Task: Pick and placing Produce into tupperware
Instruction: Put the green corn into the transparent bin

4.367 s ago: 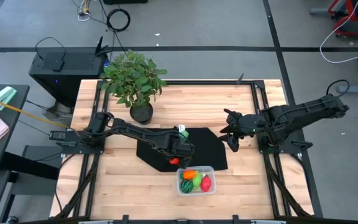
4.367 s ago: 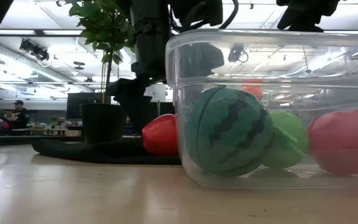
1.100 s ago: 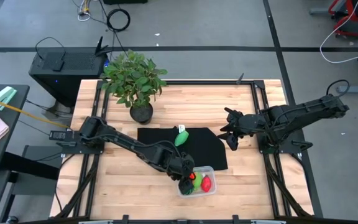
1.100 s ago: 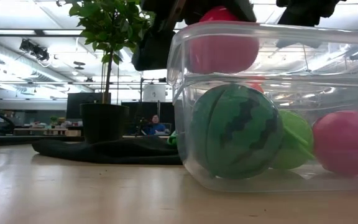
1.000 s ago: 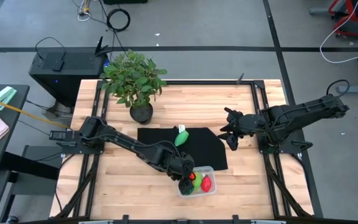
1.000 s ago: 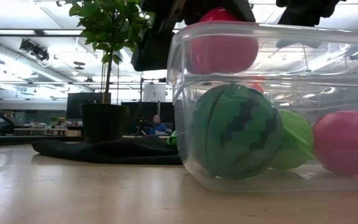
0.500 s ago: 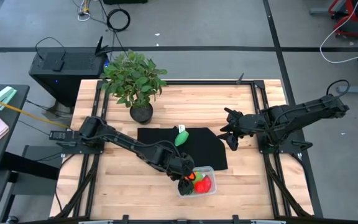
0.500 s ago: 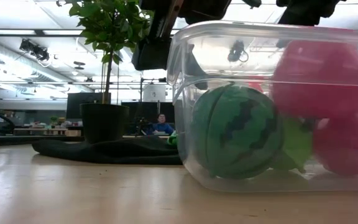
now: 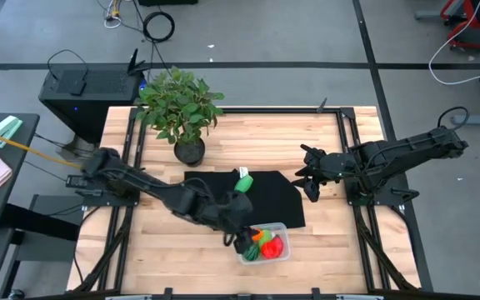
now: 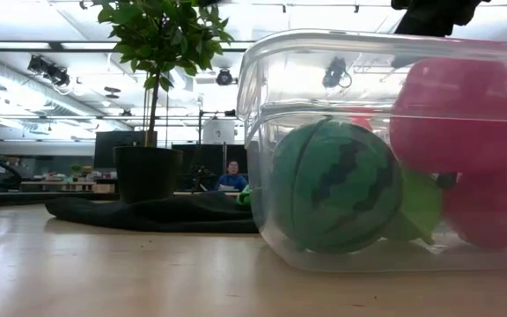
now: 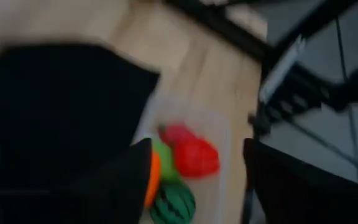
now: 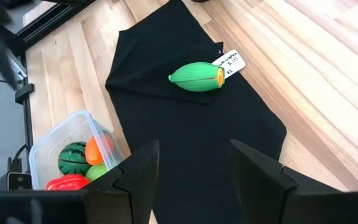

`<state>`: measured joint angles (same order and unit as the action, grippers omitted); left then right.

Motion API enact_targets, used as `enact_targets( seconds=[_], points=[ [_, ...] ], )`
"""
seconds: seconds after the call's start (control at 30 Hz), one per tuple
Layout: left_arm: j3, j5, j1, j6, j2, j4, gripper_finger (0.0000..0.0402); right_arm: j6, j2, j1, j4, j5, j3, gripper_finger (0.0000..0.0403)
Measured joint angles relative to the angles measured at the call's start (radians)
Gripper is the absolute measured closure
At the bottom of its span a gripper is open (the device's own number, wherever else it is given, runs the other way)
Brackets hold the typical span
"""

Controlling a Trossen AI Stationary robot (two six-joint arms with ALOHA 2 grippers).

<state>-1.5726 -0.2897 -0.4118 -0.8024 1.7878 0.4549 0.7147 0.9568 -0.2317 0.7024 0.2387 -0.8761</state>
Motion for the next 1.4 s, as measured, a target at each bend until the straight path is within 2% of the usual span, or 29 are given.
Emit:
enact_targets(
  seconds=[0.07, 0.23, 0.33, 0.4, 0.47, 0.6, 0.7, 0.8, 0.93, 0.97, 1.03, 1.17, 1.4],
  points=[
    [0.000, -0.128, -0.032, 0.026, -0.026, 0.003, 0.0176, 0.000, 0.000, 0.000, 0.000, 0.000, 0.000, 0.0206],
    [0.000, -0.567, -0.153, 0.069, -0.048, -0.039, 0.0278, 0.000, 0.000, 0.000, 0.000, 0.001, 0.000, 0.0206],
    [0.024, -0.744, -0.207, -0.068, -0.049, 0.001, 0.0342, 0.000, 0.000, 0.000, 0.000, 0.004, 0.000, 0.0206],
    [0.052, -0.828, -0.233, -0.228, -0.050, 0.085, 0.0380, 0.000, 0.000, 0.000, -0.001, 0.004, 0.000, 0.0206],
    [0.092, -0.878, -0.258, -0.388, -0.062, 0.171, 0.0393, 0.000, 0.000, 0.000, -0.001, 0.004, 0.000, 0.0206],
    [0.207, -0.879, -0.302, -0.447, -0.111, 0.153, 0.0396, -0.001, 0.000, 0.000, -0.001, 0.021, 0.000, 0.0206],
    [0.333, -0.863, -0.323, -0.367, -0.171, -0.075, 0.0397, -0.004, 0.000, 0.000, -0.004, 0.025, 0.000, 0.0206],
    [0.508, -0.757, -0.329, -0.123, -0.230, -0.502, 0.0398, -0.007, 0.000, 0.001, -0.006, 0.030, 0.000, 0.0206],
    [0.763, -0.439, -0.281, 0.274, -0.258, -1.290, 0.0399, -0.007, 0.000, 0.003, -0.015, 0.031, 0.000, 0.0206],
    [0.812, -0.400, -0.266, 0.335, -0.259, -1.430, 0.0399, -0.006, 0.000, 0.004, -0.020, 0.031, 0.000, 0.0206],
    [0.897, -0.391, -0.239, 0.411, -0.261, -1.592, 0.0399, -0.003, 0.000, 0.005, -0.023, 0.030, 0.000, 0.0206],
    [1.019, -0.393, -0.207, 0.493, -0.273, -1.653, 0.0399, -0.001, 0.000, 0.005, -0.059, 0.030, 0.000, 0.0206],
    [1.175, -0.391, -0.209, 0.447, -0.288, -1.642, 0.0399, -0.001, 0.028, 0.007, -0.176, 0.027, 0.000, 0.0206]
  ],
)
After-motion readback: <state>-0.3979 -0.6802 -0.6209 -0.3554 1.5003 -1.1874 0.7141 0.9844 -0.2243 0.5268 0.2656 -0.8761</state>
